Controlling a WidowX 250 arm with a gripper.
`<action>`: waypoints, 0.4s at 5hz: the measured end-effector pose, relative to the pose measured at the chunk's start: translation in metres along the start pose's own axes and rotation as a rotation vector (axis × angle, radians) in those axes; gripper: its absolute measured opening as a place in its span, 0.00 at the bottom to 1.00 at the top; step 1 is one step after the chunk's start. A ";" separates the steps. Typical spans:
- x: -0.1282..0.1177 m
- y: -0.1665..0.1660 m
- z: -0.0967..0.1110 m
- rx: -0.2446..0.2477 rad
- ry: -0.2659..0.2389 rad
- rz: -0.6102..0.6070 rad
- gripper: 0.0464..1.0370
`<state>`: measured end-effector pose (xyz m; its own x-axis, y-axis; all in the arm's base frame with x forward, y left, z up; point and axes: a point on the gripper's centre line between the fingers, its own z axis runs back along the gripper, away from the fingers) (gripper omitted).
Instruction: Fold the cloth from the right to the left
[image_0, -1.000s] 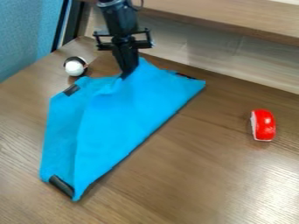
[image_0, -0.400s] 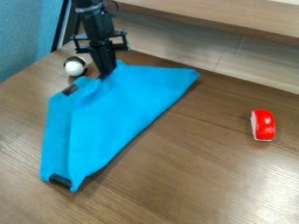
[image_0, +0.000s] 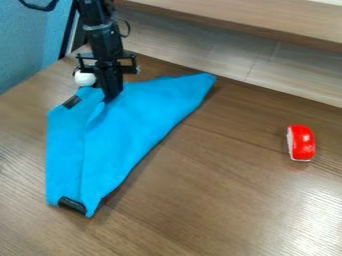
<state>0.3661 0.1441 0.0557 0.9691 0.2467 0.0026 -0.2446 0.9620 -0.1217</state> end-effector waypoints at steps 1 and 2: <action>-0.004 0.010 -0.018 0.003 0.047 0.016 0.01; -0.003 0.009 -0.027 -0.012 0.059 0.010 0.03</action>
<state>0.3616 0.1487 0.0279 0.9670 0.2481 -0.0576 -0.2537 0.9581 -0.1329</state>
